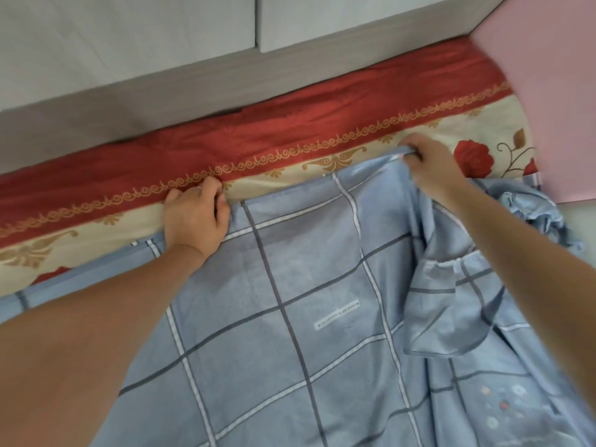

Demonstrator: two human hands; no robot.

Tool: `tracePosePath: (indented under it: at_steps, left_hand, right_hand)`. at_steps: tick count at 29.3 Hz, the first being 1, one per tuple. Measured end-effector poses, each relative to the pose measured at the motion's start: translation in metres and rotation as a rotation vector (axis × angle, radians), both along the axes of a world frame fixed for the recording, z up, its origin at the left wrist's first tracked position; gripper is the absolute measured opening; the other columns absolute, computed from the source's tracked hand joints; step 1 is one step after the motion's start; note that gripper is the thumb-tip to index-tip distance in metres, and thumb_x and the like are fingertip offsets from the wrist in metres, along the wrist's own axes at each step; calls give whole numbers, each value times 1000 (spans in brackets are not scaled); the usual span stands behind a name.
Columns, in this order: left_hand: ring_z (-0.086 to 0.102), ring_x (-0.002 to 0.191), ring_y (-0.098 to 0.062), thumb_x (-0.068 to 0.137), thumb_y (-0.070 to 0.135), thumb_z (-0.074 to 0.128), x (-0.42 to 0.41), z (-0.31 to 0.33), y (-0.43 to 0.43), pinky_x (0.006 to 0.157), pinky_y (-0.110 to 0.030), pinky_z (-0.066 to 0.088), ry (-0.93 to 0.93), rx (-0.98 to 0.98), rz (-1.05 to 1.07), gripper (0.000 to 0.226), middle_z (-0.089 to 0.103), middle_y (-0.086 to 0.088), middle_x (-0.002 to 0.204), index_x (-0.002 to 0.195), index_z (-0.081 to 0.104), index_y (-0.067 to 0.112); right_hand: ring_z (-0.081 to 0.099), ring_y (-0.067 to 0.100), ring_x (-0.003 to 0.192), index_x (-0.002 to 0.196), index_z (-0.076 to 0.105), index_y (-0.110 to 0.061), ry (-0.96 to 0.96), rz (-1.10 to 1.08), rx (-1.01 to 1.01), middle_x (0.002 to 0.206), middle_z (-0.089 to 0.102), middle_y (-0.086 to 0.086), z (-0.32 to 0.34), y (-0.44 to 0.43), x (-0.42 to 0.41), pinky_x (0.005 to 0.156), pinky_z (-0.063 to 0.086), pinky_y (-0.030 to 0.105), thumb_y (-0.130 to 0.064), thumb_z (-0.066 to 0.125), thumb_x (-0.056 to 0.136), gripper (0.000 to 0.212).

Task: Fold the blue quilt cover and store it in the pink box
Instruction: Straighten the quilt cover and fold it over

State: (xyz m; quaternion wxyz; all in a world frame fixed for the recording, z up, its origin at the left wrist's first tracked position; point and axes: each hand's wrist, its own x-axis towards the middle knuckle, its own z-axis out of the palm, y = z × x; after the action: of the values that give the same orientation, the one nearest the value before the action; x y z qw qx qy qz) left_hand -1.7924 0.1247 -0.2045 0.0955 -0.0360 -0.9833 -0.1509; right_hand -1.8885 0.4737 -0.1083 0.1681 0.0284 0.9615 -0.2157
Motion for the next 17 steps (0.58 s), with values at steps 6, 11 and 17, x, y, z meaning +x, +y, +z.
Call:
tracePosePath:
  at_steps: [6,11,17]
  left_hand:
    - [53,54,-28,87,37,42,1,0,-1,63,-36,35,-25,22,-44,28,56,-4,59,81,53,11]
    - [51,54,-27,87,42,48,0,0,-1,62,-36,35,6,-2,-67,32,51,-3,59,72,49,14]
    - [50,53,-26,84,46,49,1,-2,-1,62,-35,33,5,10,-57,34,48,-2,57,71,46,14]
  right_hand:
    - [51,27,85,104,63,-1,-32,-79,97,101,61,21,-12,1,-17,66,28,24,-12,48,96,20]
    - [56,33,94,108,63,-7,-37,-153,199,100,62,16,-25,-8,-14,74,38,30,-12,44,93,24]
    - [30,18,53,57,36,-12,1,-504,94,57,36,2,-11,-1,-15,52,27,28,-7,40,82,26]
